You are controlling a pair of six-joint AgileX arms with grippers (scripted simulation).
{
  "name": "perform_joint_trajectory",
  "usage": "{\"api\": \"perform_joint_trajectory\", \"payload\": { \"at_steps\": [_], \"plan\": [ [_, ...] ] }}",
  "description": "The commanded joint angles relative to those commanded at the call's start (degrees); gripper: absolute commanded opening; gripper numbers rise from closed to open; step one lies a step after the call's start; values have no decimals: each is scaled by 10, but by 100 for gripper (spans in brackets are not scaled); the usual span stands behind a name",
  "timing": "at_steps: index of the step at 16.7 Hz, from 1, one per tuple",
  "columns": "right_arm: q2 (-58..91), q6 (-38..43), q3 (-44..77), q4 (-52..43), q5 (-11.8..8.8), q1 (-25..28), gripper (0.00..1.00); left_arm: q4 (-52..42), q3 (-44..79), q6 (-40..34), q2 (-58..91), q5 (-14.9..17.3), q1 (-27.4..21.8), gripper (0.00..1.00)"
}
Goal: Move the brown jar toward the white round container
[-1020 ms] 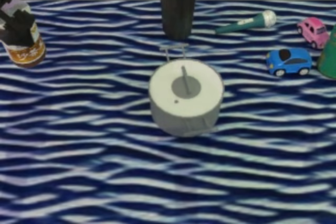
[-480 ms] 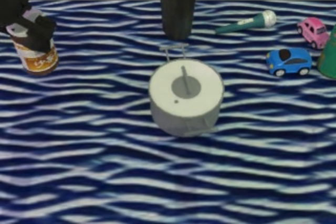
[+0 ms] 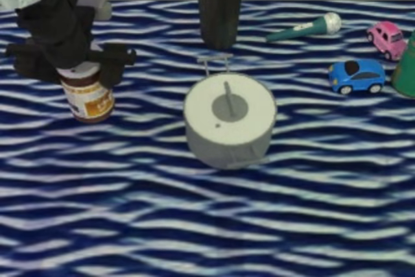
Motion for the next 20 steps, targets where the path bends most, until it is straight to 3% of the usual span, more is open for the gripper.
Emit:
{"api": "perform_joint_trajectory", "payload": {
  "at_steps": [5,11,20],
  "plan": [
    [0,0,0,0,0,0,100,47,-66,-119,-30,-40,-48,0],
    [0,0,0,0,0,0,100,51,-70,-124,-28,-41,-48,0],
    [0,0,0,0,0,0,100,144,-108,-119,24,-40,-45,0]
  ]
}}
